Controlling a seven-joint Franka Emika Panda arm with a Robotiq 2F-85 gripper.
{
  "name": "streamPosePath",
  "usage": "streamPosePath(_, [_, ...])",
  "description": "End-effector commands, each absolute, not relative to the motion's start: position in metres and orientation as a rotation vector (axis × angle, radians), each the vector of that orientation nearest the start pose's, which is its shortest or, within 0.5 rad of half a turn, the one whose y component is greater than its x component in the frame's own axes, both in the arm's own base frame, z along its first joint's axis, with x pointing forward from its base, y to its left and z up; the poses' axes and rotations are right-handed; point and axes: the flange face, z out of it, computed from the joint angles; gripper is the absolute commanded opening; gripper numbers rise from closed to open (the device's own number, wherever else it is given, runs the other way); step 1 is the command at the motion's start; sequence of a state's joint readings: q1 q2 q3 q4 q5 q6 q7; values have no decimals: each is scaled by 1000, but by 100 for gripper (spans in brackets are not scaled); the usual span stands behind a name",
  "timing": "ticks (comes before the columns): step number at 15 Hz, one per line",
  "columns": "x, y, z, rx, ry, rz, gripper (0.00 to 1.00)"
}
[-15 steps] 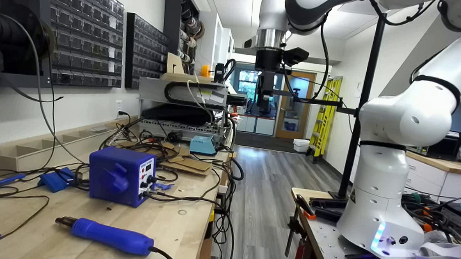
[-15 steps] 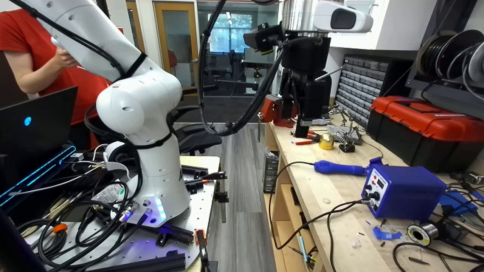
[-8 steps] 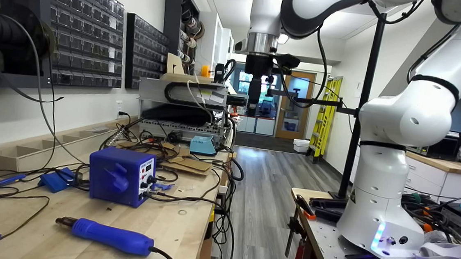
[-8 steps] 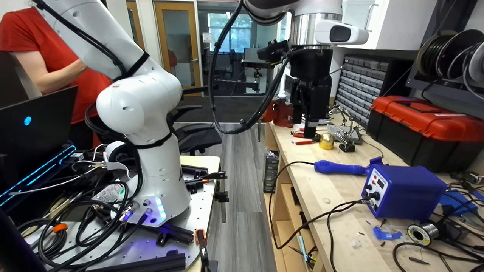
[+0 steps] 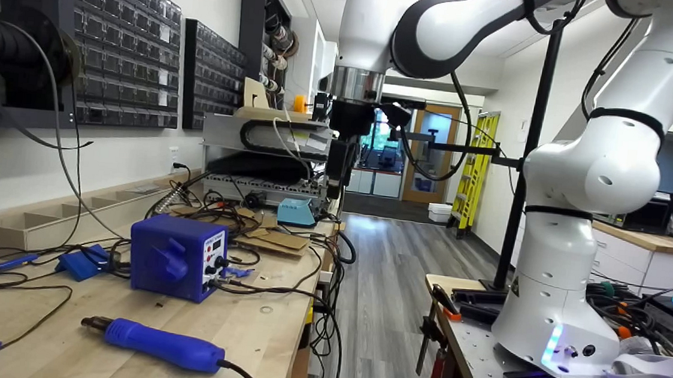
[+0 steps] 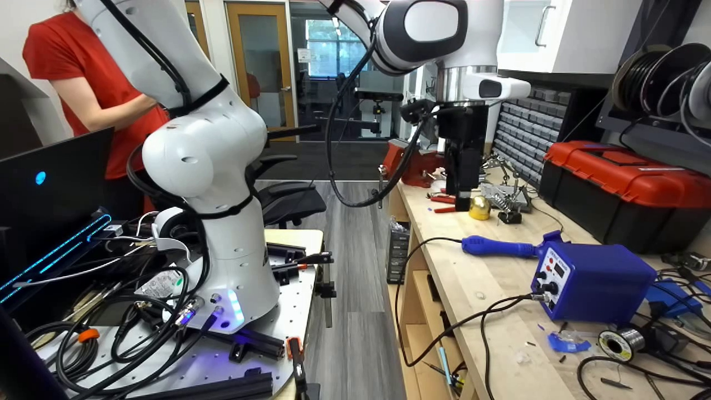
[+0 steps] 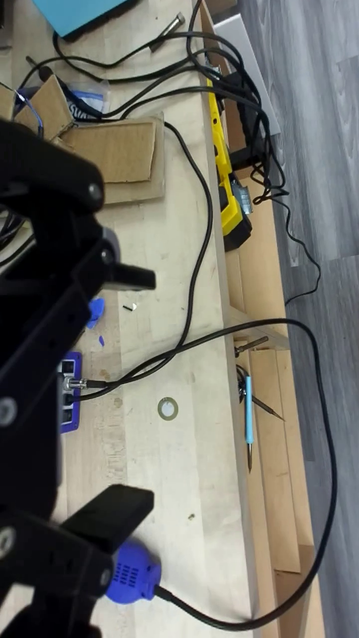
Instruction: Pick the soldering pump and put it on the side of the soldering station
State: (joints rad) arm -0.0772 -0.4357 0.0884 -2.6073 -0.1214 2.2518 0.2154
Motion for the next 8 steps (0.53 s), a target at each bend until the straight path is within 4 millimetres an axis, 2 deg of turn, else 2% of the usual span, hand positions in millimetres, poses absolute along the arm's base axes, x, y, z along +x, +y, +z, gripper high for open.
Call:
streamPosePath(1, [421,26,388,-3227,317,-205,100])
streamPosePath(5, [438,55,371,-3203,342,-243,100])
streamPosePath(6, [428,43,374,-3226,298,-222,100])
streamPosePath(8, [433,52,368,-3221,303,-219,100])
